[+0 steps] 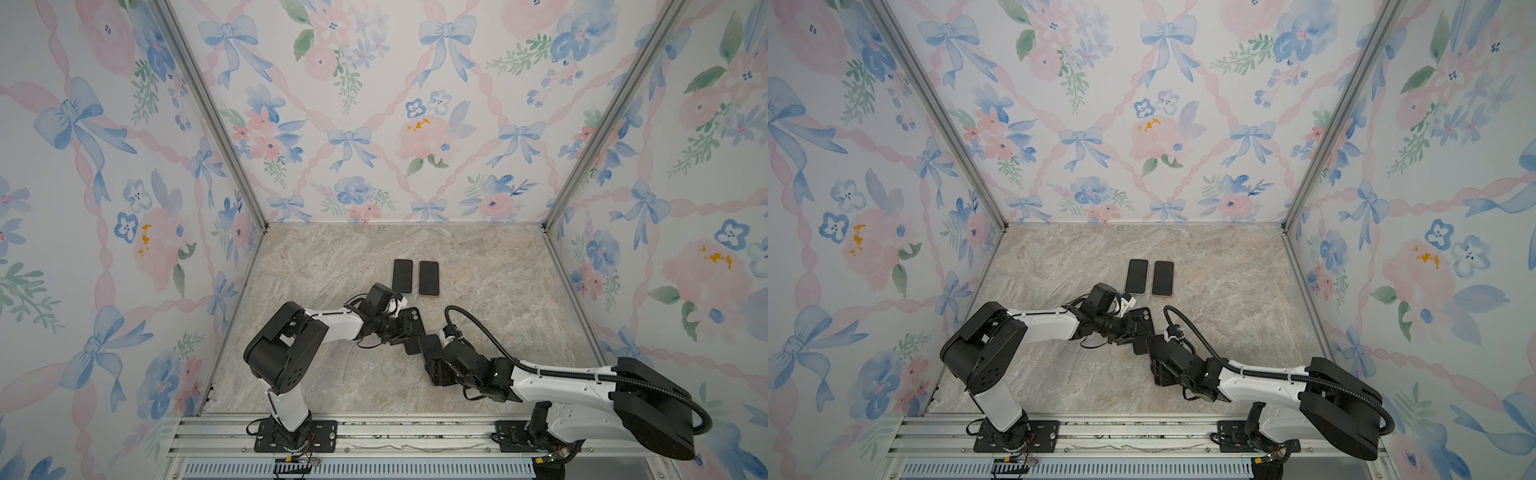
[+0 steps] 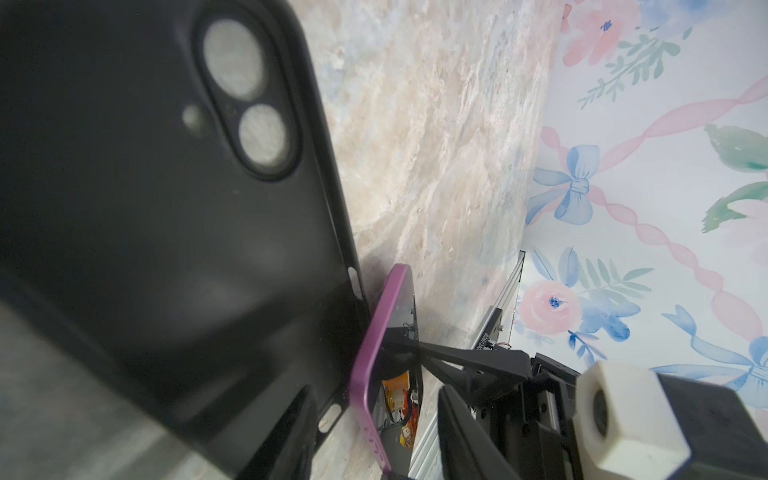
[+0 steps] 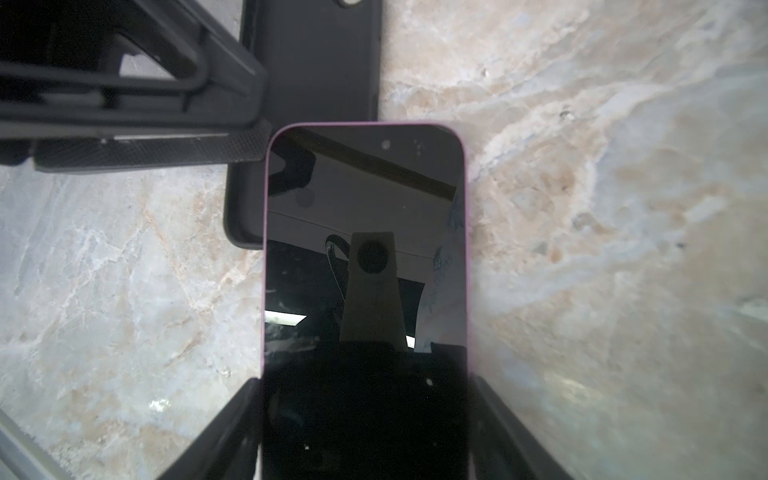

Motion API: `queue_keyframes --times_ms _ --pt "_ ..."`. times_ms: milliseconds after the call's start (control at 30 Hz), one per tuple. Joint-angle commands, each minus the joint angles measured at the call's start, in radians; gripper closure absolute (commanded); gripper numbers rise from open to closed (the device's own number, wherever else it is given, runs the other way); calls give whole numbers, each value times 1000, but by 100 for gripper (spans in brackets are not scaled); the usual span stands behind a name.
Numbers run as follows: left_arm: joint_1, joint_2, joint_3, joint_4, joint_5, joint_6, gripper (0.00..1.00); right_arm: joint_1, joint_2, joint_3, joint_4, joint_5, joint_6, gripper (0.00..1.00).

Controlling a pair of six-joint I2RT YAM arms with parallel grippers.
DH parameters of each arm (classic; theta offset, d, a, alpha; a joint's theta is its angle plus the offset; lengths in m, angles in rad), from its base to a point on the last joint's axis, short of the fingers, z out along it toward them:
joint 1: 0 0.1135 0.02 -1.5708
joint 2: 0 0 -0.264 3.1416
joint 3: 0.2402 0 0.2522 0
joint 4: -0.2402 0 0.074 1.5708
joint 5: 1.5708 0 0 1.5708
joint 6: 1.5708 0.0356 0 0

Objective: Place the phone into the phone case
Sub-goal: 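Grasp the purple-edged phone with the right gripper while the left gripper holds the black case, then lift the purple-edged phone with the right gripper and draw it back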

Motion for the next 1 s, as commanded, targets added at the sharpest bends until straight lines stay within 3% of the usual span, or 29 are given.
queue_keyframes --times_ms 0,200,500,800,967 --pt "-1 13 33 10 29 25 55 6 28 -25 -55 -60 6 49" --pt "-1 57 41 13 35 29 64 6 29 -22 -55 -60 -1 49" --pt "-1 84 29 15 52 42 65 6 19 -16 -68 -55 -8 49" --pt "-4 83 36 22 62 57 77 -3 29 4 -79 -42 -20 50" --pt "-11 88 25 58 76 43 78 -6 26 13 -93 -35 -24 50"
